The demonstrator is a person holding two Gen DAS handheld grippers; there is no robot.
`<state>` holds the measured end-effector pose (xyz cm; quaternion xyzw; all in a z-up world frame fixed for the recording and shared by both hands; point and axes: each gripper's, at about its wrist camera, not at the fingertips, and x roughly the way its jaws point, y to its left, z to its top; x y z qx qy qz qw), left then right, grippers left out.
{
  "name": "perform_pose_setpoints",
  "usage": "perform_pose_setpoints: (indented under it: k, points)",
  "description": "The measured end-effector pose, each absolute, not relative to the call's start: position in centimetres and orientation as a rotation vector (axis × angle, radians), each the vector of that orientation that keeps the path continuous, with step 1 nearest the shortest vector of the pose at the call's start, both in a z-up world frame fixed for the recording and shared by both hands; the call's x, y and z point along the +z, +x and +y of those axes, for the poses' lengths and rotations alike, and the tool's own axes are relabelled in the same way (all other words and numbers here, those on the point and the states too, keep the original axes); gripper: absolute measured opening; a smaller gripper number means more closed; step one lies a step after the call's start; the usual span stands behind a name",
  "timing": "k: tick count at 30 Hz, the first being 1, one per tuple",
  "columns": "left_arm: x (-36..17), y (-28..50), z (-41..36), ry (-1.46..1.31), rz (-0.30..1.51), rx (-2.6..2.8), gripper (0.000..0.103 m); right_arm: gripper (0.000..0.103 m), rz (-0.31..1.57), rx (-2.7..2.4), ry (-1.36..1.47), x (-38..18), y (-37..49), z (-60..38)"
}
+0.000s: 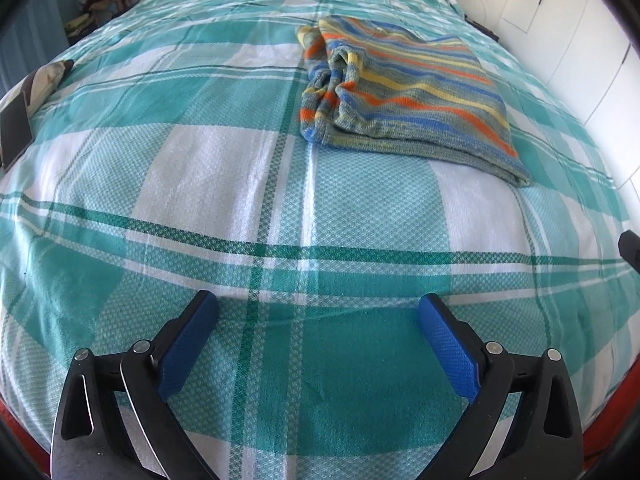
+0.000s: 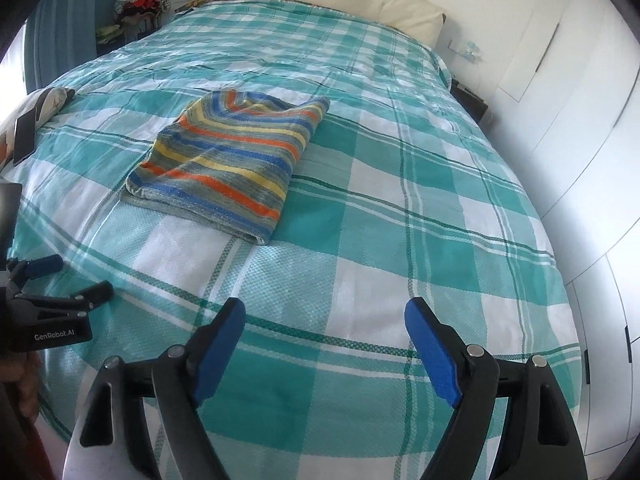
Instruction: Fold small clothes
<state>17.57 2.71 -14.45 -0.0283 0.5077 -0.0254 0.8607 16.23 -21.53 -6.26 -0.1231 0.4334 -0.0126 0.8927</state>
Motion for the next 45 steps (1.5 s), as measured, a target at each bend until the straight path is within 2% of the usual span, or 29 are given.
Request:
perform_pose_setpoints:
  k: [13, 16, 22, 27, 28, 30, 34, 35, 36, 37, 38, 41, 45]
  points:
    - [-14.5, 17.6, 2.9, -0.061, 1.089, -0.055, 0.101, 0.082, 0.925, -0.034, -0.230, -6.9, 16.7, -22.2]
    - [-12.6, 18.7, 4.7, -0.206, 1.078, -0.110, 0.099, 0.082, 0.946, 0.028, -0.165, -7.5, 17.4, -23.0]
    - [-7.8, 27.2, 7.9, -0.415, 0.962, -0.188, 0.099, 0.082, 0.943, 0.172, 0.151, -7.5, 25.1, -27.3]
    - [-10.2, 35.8, 7.5, -0.384, 1.047, -0.196, 0.099, 0.081, 0.960, 0.315, 0.360, -9.0, 33.7, -27.9]
    - [-11.0, 36.9, 7.2, -0.374, 1.073, -0.199, 0.099, 0.081, 0.978, 0.340, 0.386, -9.8, 35.3, -27.6]
    - [-12.2, 38.5, 6.8, -0.344, 1.103, -0.192, 0.099, 0.070, 1.022, 0.390, 0.428, -11.5, 38.1, -26.7]
    - [-13.5, 40.3, 6.1, -0.292, 1.103, -0.167, 0.099, 0.067, 1.050, 0.447, 0.485, -14.1, 41.2, -24.5]
    - [-13.5, 40.4, 5.9, -0.296, 1.090, -0.177, 0.097, 0.061, 1.059, 0.460, 0.486, -14.6, 41.7, -23.8]
    - [-13.6, 40.5, 5.6, -0.302, 1.079, -0.199, 0.077, 0.037, 1.075, 0.473, 0.472, -15.0, 42.1, -22.8]
    - [-13.8, 40.6, 5.2, -0.303, 1.086, -0.229, 0.027, 0.027, 1.092, 0.466, 0.433, -15.1, 42.3, -21.8]
    - [-14.0, 40.8, 4.7, -0.314, 1.112, -0.268, 0.014, 0.025, 1.082, 0.447, 0.380, -14.7, 42.2, -20.9]
    - [-12.2, 40.1, 3.9, -0.251, 1.066, -0.237, 0.010, 0.021, 1.029, 0.430, 0.291, -12.7, 41.4, -19.6]
    - [-7.4, 38.2, 4.6, -0.274, 0.964, -0.283, 0.009, 0.020, 0.931, 0.474, 0.293, -8.0, 39.5, -19.5]
